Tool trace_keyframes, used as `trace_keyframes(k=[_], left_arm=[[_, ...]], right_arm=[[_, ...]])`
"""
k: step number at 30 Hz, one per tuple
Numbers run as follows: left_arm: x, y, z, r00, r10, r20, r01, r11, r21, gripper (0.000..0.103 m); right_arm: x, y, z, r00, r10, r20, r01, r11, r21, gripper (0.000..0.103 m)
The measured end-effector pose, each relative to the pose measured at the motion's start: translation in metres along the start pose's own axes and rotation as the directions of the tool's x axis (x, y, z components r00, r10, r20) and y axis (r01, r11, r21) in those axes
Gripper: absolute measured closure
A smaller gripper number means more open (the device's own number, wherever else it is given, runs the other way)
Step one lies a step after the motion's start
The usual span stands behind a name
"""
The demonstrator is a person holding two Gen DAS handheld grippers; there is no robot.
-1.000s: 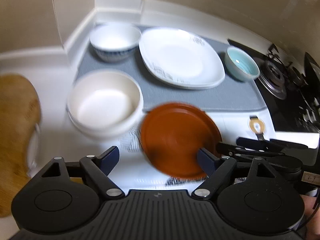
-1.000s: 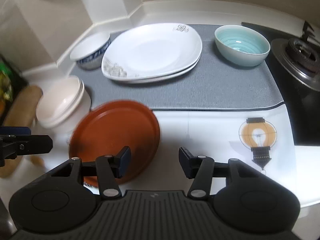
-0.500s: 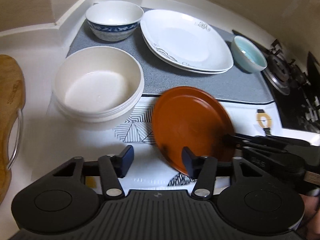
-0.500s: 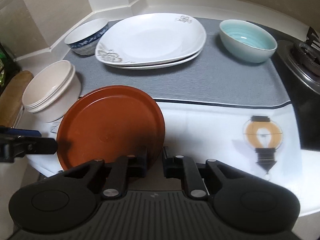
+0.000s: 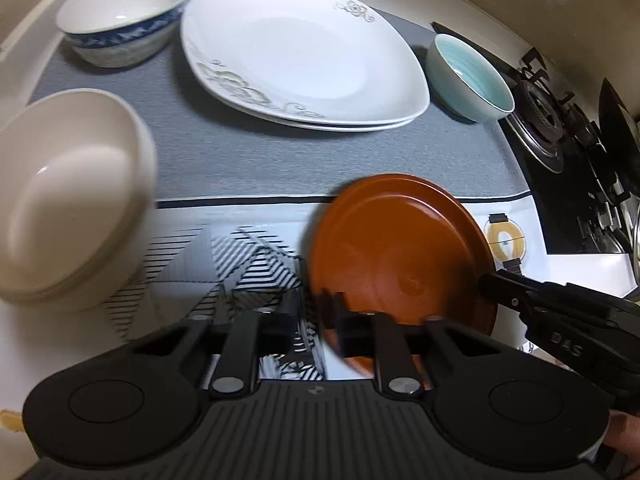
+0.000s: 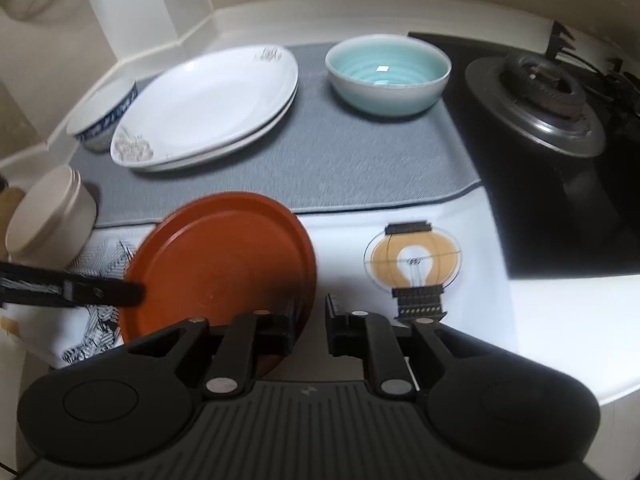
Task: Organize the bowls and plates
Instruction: 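Lift the brown plate with the right tool toward the white plate stack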
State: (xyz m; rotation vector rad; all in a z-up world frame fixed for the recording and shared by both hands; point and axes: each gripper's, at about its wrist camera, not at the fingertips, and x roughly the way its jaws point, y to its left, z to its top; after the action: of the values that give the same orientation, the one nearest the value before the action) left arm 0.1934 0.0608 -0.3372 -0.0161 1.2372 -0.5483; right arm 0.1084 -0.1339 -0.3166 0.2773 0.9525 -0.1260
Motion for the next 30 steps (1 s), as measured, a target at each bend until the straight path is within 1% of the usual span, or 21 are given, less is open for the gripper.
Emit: trace_keyframes(k=[1,2,5,6,7,9,10,11,12,13,17,18,20,21,22,23,25,27,28,30], left_arm=[[0.001,-0.002,0.000,1.000,-0.014,-0.005,0.014,1.000,0.000,0.093],[0.001,-0.005,-0.001,0.999,-0.041,-0.007,0.041,0.999,0.006,0.093],[0.001,-0.011,-0.005,0.992,-0.125,-0.009,0.125,0.991,0.040,0.093],[0.005,-0.011,-0.005,0.991,-0.130,-0.019,0.131,0.991,0.032,0.093],[0.011,-0.008,-0.006,0.991,-0.130,-0.038,0.130,0.991,0.009,0.093],[0.015,-0.002,-0.004,0.988,-0.147,-0.052,0.144,0.988,-0.050,0.093],[0.015,-0.001,-0.001,0.987,-0.146,-0.062,0.142,0.988,-0.069,0.093],[0.015,-0.001,0.000,0.988,-0.138,-0.068,0.133,0.988,-0.084,0.093],[0.013,-0.001,0.002,0.990,-0.126,-0.070,0.120,0.989,-0.084,0.093],[0.013,-0.003,0.003,0.992,-0.107,-0.072,0.102,0.992,-0.071,0.093],[0.014,-0.016,0.007,0.997,-0.035,-0.069,0.033,0.999,-0.040,0.093],[0.015,-0.020,0.008,0.997,-0.009,-0.076,0.006,0.999,-0.035,0.093],[0.014,-0.029,0.009,0.995,0.051,-0.091,-0.053,0.998,-0.023,0.092],[0.014,-0.033,0.009,0.993,0.078,-0.092,-0.079,0.997,-0.007,0.092],[0.015,-0.039,0.008,0.991,0.104,-0.088,-0.103,0.995,0.019,0.091],[0.016,-0.045,0.008,0.988,0.128,-0.082,-0.125,0.991,0.039,0.091],[0.018,-0.054,0.008,0.984,0.166,-0.066,-0.163,0.985,0.055,0.092],[0.020,-0.062,0.010,0.977,0.205,-0.059,-0.201,0.977,0.073,0.093],[0.019,-0.063,0.010,0.974,0.217,-0.061,-0.213,0.975,0.066,0.093],[0.013,-0.063,0.011,0.972,0.225,-0.067,-0.223,0.974,0.046,0.094]], right_arm=[[-0.003,0.000,0.000,1.000,-0.007,0.012,0.007,1.000,0.003,0.075],[-0.006,0.000,0.000,1.000,-0.014,0.021,0.014,1.000,0.007,0.071],[-0.007,-0.001,-0.003,0.999,-0.031,0.023,0.031,0.999,0.019,0.067],[-0.007,-0.002,-0.005,0.999,-0.040,0.023,0.039,0.999,0.022,0.066],[-0.006,-0.003,-0.006,0.999,-0.046,0.028,0.046,0.999,0.016,0.065],[-0.004,-0.001,-0.007,0.996,-0.079,0.029,0.079,0.997,-0.011,0.063],[-0.004,-0.001,-0.007,0.996,-0.090,0.021,0.090,0.996,-0.011,0.063],[-0.007,-0.002,-0.006,0.995,-0.093,0.030,0.093,0.996,0.000,0.063],[-0.014,-0.005,-0.005,0.995,-0.081,0.051,0.081,0.997,0.008,0.062],[-0.018,-0.007,-0.005,0.996,-0.064,0.063,0.064,0.998,0.005,0.060],[-0.016,-0.021,-0.007,0.999,-0.022,0.024,0.023,0.999,-0.037,0.058],[-0.013,-0.026,-0.008,1.000,-0.009,0.008,0.010,0.999,-0.043,0.060],[-0.008,-0.030,-0.009,1.000,0.019,-0.016,-0.020,0.998,-0.052,0.078],[-0.006,-0.031,-0.010,0.999,0.035,-0.021,-0.036,0.997,-0.061,0.080],[-0.005,-0.031,-0.010,0.998,0.052,-0.024,-0.054,0.996,-0.071,0.085],[-0.003,-0.031,-0.011,0.997,0.067,-0.022,-0.069,0.995,-0.077,0.088],[0.001,-0.034,-0.014,0.996,0.092,-0.018,-0.094,0.992,-0.088,0.091],[0.001,-0.035,-0.017,0.994,0.110,0.004,-0.109,0.987,-0.119,0.091],[0.001,-0.036,-0.016,0.993,0.120,0.006,-0.118,0.985,-0.128,0.091],[0.000,-0.042,-0.014,0.988,0.154,0.004,-0.153,0.983,-0.103,0.092]])
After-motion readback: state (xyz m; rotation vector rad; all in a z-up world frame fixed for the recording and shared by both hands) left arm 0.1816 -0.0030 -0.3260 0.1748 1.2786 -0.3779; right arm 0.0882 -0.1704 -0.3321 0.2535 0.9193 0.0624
